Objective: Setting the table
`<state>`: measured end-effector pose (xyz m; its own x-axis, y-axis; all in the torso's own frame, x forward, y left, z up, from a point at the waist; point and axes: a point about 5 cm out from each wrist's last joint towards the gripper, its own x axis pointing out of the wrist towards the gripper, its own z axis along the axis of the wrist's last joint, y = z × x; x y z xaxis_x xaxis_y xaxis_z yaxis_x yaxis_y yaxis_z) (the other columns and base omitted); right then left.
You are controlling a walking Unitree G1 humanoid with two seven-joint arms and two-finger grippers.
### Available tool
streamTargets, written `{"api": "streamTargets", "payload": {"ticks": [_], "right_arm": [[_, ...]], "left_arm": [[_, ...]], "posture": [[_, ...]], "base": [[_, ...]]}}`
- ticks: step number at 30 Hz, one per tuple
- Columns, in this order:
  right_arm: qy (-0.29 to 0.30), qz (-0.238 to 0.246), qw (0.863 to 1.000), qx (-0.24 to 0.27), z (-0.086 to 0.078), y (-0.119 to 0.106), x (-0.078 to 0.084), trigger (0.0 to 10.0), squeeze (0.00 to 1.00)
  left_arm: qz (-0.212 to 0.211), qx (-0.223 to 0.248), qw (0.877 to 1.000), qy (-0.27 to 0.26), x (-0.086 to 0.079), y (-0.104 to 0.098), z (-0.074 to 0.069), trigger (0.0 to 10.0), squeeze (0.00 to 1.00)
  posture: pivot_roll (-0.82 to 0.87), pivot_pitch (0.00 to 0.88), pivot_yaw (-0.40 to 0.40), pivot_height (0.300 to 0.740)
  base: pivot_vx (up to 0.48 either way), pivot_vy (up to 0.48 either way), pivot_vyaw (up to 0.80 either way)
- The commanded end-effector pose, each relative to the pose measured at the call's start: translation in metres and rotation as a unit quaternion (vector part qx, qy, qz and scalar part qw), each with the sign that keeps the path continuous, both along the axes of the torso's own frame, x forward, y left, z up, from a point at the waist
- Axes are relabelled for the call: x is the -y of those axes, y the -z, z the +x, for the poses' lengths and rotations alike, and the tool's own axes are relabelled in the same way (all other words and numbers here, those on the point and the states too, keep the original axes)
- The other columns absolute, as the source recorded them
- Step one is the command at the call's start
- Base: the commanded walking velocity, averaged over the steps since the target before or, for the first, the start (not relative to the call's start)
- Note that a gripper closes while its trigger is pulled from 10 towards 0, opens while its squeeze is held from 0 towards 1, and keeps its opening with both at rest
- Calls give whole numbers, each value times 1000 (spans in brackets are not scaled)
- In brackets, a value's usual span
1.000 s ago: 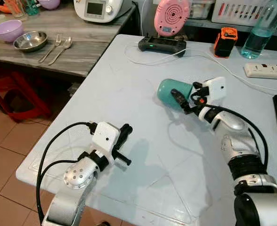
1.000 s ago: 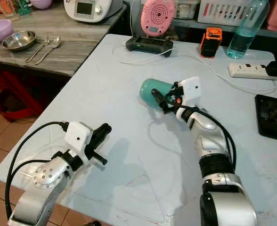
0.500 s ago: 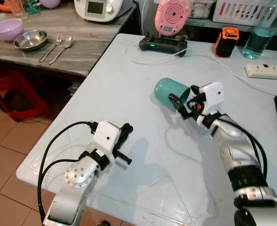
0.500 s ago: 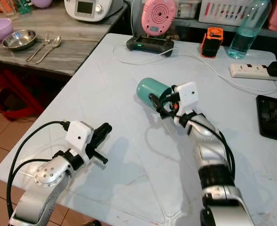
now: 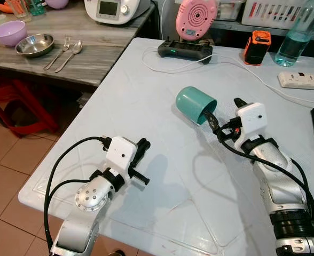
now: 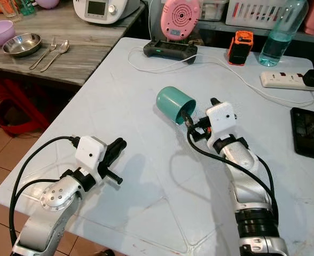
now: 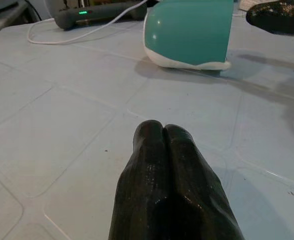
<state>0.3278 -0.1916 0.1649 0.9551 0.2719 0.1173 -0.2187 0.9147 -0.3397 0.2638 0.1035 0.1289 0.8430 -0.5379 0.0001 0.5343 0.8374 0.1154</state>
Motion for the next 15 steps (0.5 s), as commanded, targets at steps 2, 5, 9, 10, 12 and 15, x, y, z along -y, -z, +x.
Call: {"api": "streamTargets", "payload": {"ticks": [2, 5, 9, 10, 12, 15], "right_arm": [[24, -20, 999, 6, -3, 1, 7, 10000, 0], [42, -32, 999, -6, -2, 6, 15, 10000, 0], [44, -61, 997, -19, 3, 11, 19, 10000, 0], [46, -74, 996, -21, 7, 12, 20, 10000, 0], [46, -88, 995, -24, 13, 11, 22, 10000, 0], [45, -97, 994, -29, 19, 10, 24, 10000, 0]], "left_arm": [[2, -1, 1000, -1, -1, 1, 0, 10000, 0], [1, -1, 1000, -2, 0, 2, 1, 10000, 0], [1, -1, 1000, -2, 1, 2, 1, 10000, 0], [1, -1, 1000, -2, 1, 2, 0, 10000, 0], [1, -1, 1000, -2, 2, 2, 0, 10000, 0], [1, -1, 1000, -4, 1, 2, 0, 10000, 0]], "posture": [[-21, 164, 37, 740], [-23, 164, 36, 740], [-25, 168, 35, 740], [-23, 170, 33, 740], [-19, 172, 31, 740], [-16, 176, 30, 740]], "base": [[0, 0, 0], [0, 0, 0], [0, 0, 0], [0, 0, 0], [0, 0, 0], [0, 0, 0]]}}
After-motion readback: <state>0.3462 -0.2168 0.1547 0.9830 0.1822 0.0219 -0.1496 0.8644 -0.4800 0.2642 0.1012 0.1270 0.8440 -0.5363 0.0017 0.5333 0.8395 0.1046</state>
